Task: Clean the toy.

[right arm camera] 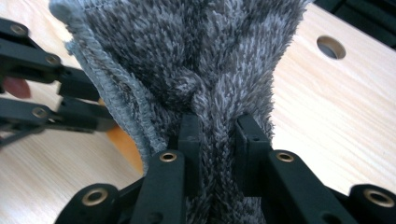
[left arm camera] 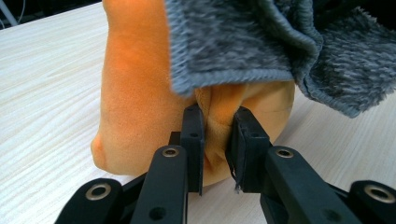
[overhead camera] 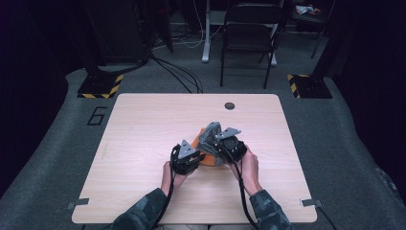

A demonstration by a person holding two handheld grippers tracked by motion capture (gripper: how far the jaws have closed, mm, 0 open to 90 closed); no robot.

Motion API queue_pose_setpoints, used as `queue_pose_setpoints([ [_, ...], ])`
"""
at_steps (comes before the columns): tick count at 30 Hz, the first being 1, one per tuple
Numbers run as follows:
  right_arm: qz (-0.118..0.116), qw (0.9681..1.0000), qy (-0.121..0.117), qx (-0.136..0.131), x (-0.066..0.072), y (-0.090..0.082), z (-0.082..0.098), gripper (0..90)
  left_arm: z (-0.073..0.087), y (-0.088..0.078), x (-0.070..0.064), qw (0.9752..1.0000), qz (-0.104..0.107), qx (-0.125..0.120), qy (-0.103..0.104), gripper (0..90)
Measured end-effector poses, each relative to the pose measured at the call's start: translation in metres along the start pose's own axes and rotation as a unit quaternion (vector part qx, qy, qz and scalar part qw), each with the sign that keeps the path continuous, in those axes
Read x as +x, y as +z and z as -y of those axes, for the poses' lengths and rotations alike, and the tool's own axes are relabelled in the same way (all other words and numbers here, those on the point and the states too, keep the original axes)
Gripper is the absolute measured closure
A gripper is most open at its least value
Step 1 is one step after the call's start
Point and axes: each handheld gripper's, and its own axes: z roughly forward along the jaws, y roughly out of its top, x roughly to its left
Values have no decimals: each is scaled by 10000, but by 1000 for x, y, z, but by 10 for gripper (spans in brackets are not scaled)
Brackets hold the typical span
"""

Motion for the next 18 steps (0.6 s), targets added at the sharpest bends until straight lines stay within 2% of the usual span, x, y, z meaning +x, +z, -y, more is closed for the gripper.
queue_pose_setpoints([
  [3, 8, 9999, 19, 147, -6, 3, 4, 754, 0, 0, 1, 10000, 14, -2, -25, 764],
  [8, -143, 9992, 154, 346, -17, 9, 9, 755, 0, 1, 1, 10000, 35, 17, -25, 764],
  [12, -209, 9984, 209, 478, -23, 12, 13, 755, 1, 1, 1, 10000, 6, 1, -45, 764],
  [14, -225, 9976, 310, 584, -24, 13, 14, 755, 1, 1, 2, 10000, 10, 5, -40, 764],
  [18, -204, 9968, 329, 703, -29, 19, 19, 755, 1, 1, 3, 10000, 38, 22, -78, 763],
])
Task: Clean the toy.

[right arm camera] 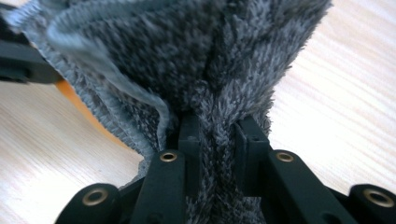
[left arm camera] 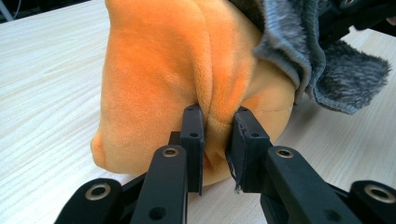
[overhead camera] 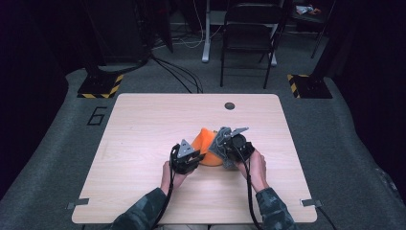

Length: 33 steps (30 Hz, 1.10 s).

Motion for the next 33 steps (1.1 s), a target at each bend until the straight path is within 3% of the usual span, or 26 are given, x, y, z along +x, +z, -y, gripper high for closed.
queue_pose_setpoints([
  [12, 148, 9981, 305, 523, -11, 35, 22, 754, 1, 0, 4, 9999, -19, -33, -136, 762],
  [13, 113, 9979, 362, 521, -11, 36, 23, 754, 1, -1, 6, 9999, 1, -3, -155, 762],
  [18, 125, 9980, 204, 577, -16, 27, 16, 756, 2, -1, 10, 9997, -56, -41, -229, 760],
  [20, 54, 9982, 412, 428, -19, 14, 11, 758, 3, -1, 12, 9995, -72, -42, -314, 759],
  [23, -145, 9988, 448, -148, -22, -9, 2, 758, 3, -1, 15, 9992, -48, -68, -393, 759],
  [25, -246, 9984, 390, -337, -15, -17, -3, 758, 3, -2, 15, 9994, -52, -33, -342, 758],
  [27, -233, 9990, 221, -313, -4, -14, -5, 757, 3, -1, 13, 9994, -78, -52, -322, 755],
  [29, 2, 9996, 117, -252, 6, -4, -4, 758, 2, -2, 12, 9994, -92, -57, -326, 737],
  [31, 163, 9992, 80, -358, 10, 2, -2, 758, 1, -3, 11, 9997, -163, 22, -201, 651],
  [33, 122, 9989, 99, -447, 7, 2, 0, 758, 0, -3, 8, 9996, -275, 84, -80, 542],
])
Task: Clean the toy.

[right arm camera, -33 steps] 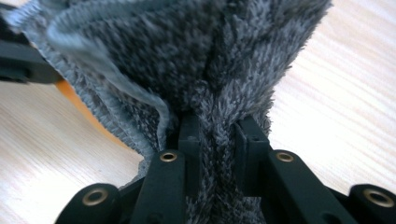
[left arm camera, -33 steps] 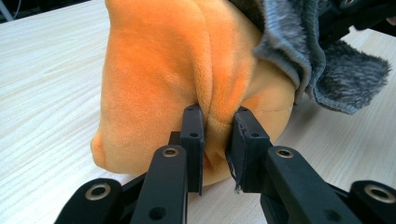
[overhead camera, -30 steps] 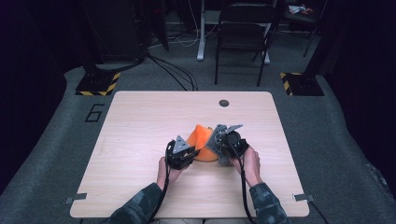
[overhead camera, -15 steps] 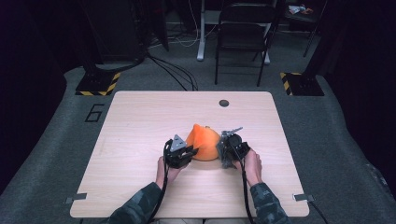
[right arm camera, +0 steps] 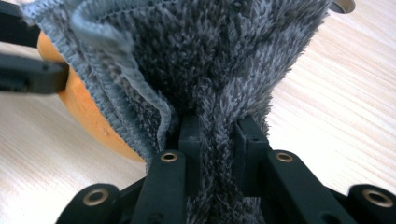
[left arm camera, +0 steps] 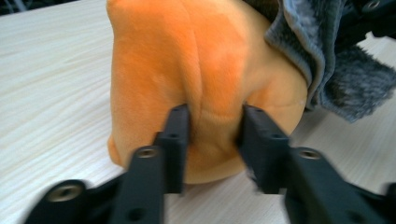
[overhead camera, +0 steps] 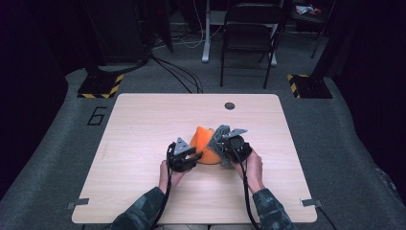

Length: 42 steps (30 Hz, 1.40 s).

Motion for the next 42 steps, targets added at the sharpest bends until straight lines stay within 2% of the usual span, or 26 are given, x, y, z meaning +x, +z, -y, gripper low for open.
queue_pose_setpoints([
  [2, -71, 9999, 76, -62, -3, 0, 1, 757, 0, 2, -5, 9998, -170, 60, 82, 437],
  [5, -76, 9999, 113, -88, -4, 1, 2, 758, 1, 6, -10, 9993, -285, 114, 222, 389],
  [7, -65, 9999, 41, -94, -3, 1, 1, 758, 2, 9, -10, 9989, -349, 79, 293, 460],
  [9, -54, 9999, 73, -90, -4, 1, 1, 757, 3, 11, -9, 9986, -399, 62, 352, 586],
  [11, -74, 9998, 85, -143, -6, 1, 1, 758, 4, 11, -7, 9989, -397, 15, 230, 707],
  [13, -95, 9998, 149, -131, -7, -2, -1, 758, 3, 9, -5, 9993, -364, -26, 116, 760],
  [15, -73, 9997, 142, -194, -7, -8, -4, 757, 1, 6, -4, 9993, -356, -58, 20, 779],
  [18, -78, 9993, 139, -335, -3, -20, -10, 757, -3, -1, -4, 9992, -280, -155, -239, 785],
  [21, -47, 9987, -5, -505, 7, -33, -18, 757, -7, -7, -9, 9986, -107, -240, -459, 784],
  [24, -99, 9978, -242, -614, 21, -39, -23, 756, -8, -8, -16, 9987, -9, -211, -455, 778],
  [26, -36, 9980, -381, -501, 31, -35, -24, 753, -7, -7, -18, 9991, 33, -137, -403, 776],
  [29, 140, 9980, -523, -328, 36, -22, -20, 753, -6, -4, -16, 9992, 71, -81, -374, 768],
  [30, 187, 9978, -557, -319, 35, -19, -18, 754, -5, -3, -15, 9994, 54, -57, -325, 766],
  [33, 216, 9984, -450, -254, 29, -15, -15, 754, -4, -1, -13, 9998, -11, -40, -205, 760],
  [35, 224, 9987, -420, -196, 24, -12, -12, 754, -4, -1, -9, 9998, 40, 55, -192, 756],
  [42, 218, 9994, -239, 131, 7, 0, -3, 755, -2, 1, -4, 9997, 34, 63, -215, 753],
])
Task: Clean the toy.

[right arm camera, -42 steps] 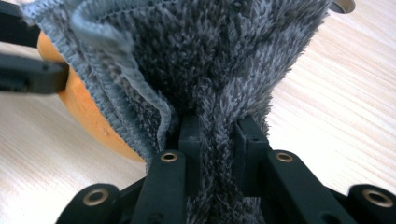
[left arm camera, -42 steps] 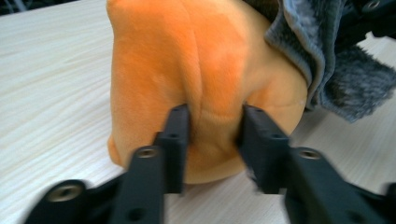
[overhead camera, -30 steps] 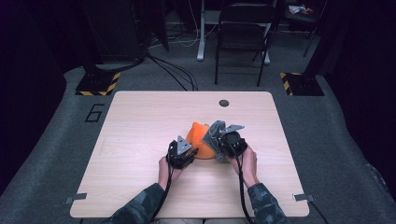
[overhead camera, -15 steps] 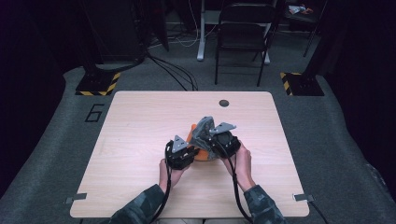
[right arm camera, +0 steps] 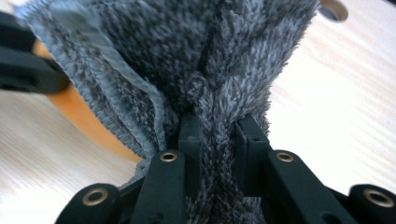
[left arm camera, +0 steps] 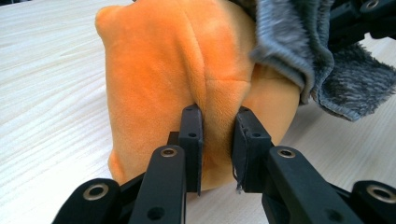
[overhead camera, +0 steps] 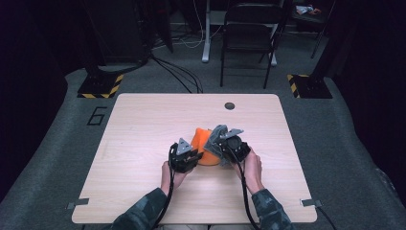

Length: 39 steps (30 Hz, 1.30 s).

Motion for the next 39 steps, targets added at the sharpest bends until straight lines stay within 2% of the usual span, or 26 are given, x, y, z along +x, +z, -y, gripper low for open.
queue_pose_setpoints([
  [2, -9, 10000, 21, 89, -3, 4, 3, 755, 0, 0, 0, 10000, 6, -11, -41, 753],
  [9, 46, 9994, 122, 327, -13, 19, 14, 755, 1, 0, 2, 10000, 16, -7, 7, 751],
  [12, -18, 9986, 227, 467, -17, 28, 20, 755, 1, 0, 2, 10000, 33, -13, -11, 749],
  [13, -23, 9979, 348, 538, -17, 31, 23, 754, 2, 0, 2, 10000, 32, -35, -26, 748],
  [14, -45, 9977, 298, 606, -18, 35, 26, 754, 2, 0, 3, 10000, 31, -37, -20, 748],
  [15, -115, 9974, 349, 619, -19, 38, 28, 755, 2, 0, 3, 10000, 20, -40, -27, 746],
  [16, -141, 9970, 440, 625, -19, 39, 29, 755, 2, 0, 3, 10000, 20, -46, -30, 746],
  [18, -152, 9968, 379, 687, -21, 37, 26, 754, 2, 0, 3, 10000, 10, -51, -29, 745],
  [21, -179, 9960, 456, 749, -24, 29, 19, 756, 3, 0, 4, 10000, -24, -60, -39, 745],
  [24, -173, 9983, 348, 435, -26, 12, 10, 757, 3, -1, 6, 10000, -23, -40, -54, 745],
  [26, -224, 9989, 372, 164, -21, -1, 1, 756, 2, -1, 4, 10000, -23, -49, -32, 746],
  [29, -276, 9992, 195, -229, -9, -20, -11, 756, 2, -1, 0, 10000, -44, -56, 62, 746],
  [31, -286, 9988, 11, -387, 2, -29, -17, 756, 2, -1, -1, 9999, -55, -48, 95, 745],
  [34, -279, 9985, -171, -436, 18, -29, -21, 754, 2, -2, -2, 9999, -57, -38, 120, 745],
  [37, -181, 9983, -356, -436, 24, -23, -20, 754, 2, -1, -5, 9999, -65, -58, 113, 745],
  [39, -194, 9983, -264, -487, 23, -21, -19, 754, 2, -1, -5, 9999, -60, -48, 147, 745],
])
